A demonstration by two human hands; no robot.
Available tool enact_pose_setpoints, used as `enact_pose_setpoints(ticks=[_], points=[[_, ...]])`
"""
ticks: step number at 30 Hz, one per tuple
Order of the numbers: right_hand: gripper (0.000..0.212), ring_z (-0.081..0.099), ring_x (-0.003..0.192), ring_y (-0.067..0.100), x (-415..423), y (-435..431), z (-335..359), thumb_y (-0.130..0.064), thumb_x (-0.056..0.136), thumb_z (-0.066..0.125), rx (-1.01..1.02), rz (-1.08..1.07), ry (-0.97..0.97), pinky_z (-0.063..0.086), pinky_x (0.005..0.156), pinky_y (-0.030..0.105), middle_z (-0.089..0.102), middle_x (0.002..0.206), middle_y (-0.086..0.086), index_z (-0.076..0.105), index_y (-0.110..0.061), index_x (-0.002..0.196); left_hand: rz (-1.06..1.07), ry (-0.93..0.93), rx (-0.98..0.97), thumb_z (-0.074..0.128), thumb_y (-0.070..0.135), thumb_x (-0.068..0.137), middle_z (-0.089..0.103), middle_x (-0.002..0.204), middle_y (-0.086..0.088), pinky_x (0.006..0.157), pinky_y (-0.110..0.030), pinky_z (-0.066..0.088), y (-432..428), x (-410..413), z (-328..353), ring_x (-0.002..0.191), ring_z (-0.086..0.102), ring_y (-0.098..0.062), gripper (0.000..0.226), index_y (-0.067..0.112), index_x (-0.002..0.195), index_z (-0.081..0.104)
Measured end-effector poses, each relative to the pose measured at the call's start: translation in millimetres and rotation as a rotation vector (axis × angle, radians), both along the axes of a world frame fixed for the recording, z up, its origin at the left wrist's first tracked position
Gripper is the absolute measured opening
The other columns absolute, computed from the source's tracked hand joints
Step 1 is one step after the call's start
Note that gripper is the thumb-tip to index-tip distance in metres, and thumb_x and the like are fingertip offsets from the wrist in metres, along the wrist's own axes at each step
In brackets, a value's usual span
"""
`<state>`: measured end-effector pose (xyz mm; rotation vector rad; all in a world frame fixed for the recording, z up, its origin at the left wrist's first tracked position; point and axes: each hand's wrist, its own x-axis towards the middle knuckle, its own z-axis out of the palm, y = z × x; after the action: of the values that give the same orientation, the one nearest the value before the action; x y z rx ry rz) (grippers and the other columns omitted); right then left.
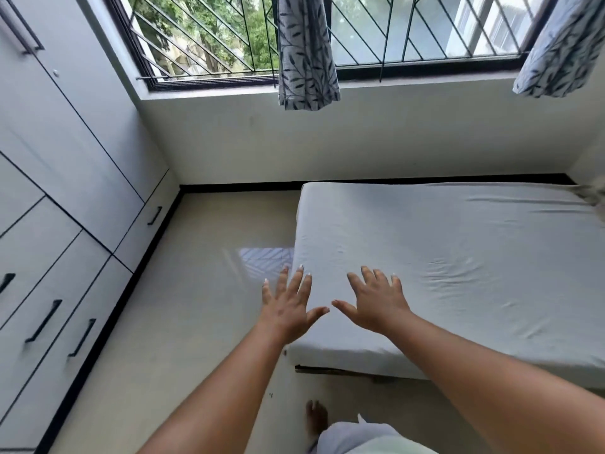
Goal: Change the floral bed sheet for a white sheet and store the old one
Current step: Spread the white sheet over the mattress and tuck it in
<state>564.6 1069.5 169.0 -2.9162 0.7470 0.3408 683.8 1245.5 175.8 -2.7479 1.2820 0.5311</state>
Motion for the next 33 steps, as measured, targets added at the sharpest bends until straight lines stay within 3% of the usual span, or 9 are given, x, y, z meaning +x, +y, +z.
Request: enact_pose_setpoints(ticks=[7, 12, 17, 19, 23, 27, 33], points=[[0.091, 0.014, 0.155, 0.033, 115.5, -2.0, -11.4, -0.085, 0.088, 0.021, 0.099, -0.058, -0.036, 0.014, 0.120, 0.062, 0.014, 0.169, 0.010, 0.017, -0.030, 0.160, -0.066, -0.027, 0.017, 0.013, 0.078, 0.090, -0.023, 0.165, 0.005, 0.120, -0.061, -0.008, -9.5, 107.3, 3.3, 0.149, -0.030, -0.022, 0.090, 0.025, 0.159, -0.008], [0.111, 0.014, 0.155, 0.033, 202.8, 4.4, -0.7, -0.088, 0.068, -0.004, 0.104, 0.000, -0.068, 0.013, 0.120, 0.062, 0.013, 0.169, 0.011, 0.015, -0.030, 0.161, -0.071, -0.066, 0.043, 0.010, 0.079, 0.088, -0.021, 0.165, 0.004, 0.119, -0.062, -0.008, -3.5, 192.9, 10.5, 0.149, -0.029, -0.024, 0.092, 0.023, 0.159, -0.007], [0.113, 0.012, 0.155, 0.032, 271.5, 5.4, 1.7, -0.085, 0.065, -0.010, 0.086, -0.028, -0.073, 0.012, 0.121, 0.061, 0.011, 0.169, 0.011, 0.012, -0.030, 0.161, -0.072, -0.055, 0.053, 0.010, 0.078, 0.089, -0.020, 0.166, 0.004, 0.119, -0.062, -0.006, -6.8, 270.7, 0.0, 0.150, -0.028, -0.025, 0.091, 0.024, 0.159, -0.007], [0.108, 0.011, 0.156, 0.032, 295.9, 4.1, -1.2, -0.086, 0.071, -0.007, 0.075, -0.051, -0.062, 0.011, 0.120, 0.061, 0.010, 0.170, 0.011, 0.011, -0.029, 0.161, -0.087, -0.047, 0.050, 0.010, 0.078, 0.089, -0.020, 0.166, 0.004, 0.119, -0.062, -0.006, -10.7, 301.1, -6.3, 0.150, -0.028, -0.024, 0.091, 0.023, 0.159, -0.007], [0.086, 0.008, 0.156, 0.031, 358.3, 8.3, -11.6, -0.079, 0.093, 0.020, 0.069, -0.128, -0.009, 0.009, 0.121, 0.061, 0.007, 0.170, 0.011, 0.009, -0.029, 0.162, -0.143, -0.023, 0.054, 0.005, 0.080, 0.086, -0.020, 0.166, 0.004, 0.120, -0.063, -0.004, -15.3, 379.4, -24.6, 0.150, -0.027, -0.024, 0.094, 0.023, 0.160, -0.005], [0.083, 0.008, 0.156, 0.031, 422.4, 19.3, -15.9, -0.076, 0.095, 0.023, 0.071, -0.216, 0.037, 0.010, 0.121, 0.061, 0.008, 0.169, 0.012, 0.010, -0.028, 0.162, -0.224, -0.002, 0.066, -0.011, 0.082, 0.072, -0.018, 0.166, 0.005, 0.120, -0.063, -0.001, -14.9, 458.6, -31.1, 0.151, -0.025, -0.025, 0.106, 0.022, 0.160, -0.004], [0.080, 0.005, 0.156, 0.030, 497.2, 32.8, -7.1, -0.073, 0.097, 0.024, 0.106, -0.344, 0.055, 0.008, 0.121, 0.060, 0.006, 0.170, 0.010, 0.011, -0.029, 0.162, -0.304, -0.036, 0.054, -0.012, 0.080, 0.072, -0.012, 0.168, 0.003, 0.120, -0.063, 0.004, -20.7, 558.5, -21.9, 0.153, -0.018, -0.026, 0.106, 0.021, 0.160, 0.000]])
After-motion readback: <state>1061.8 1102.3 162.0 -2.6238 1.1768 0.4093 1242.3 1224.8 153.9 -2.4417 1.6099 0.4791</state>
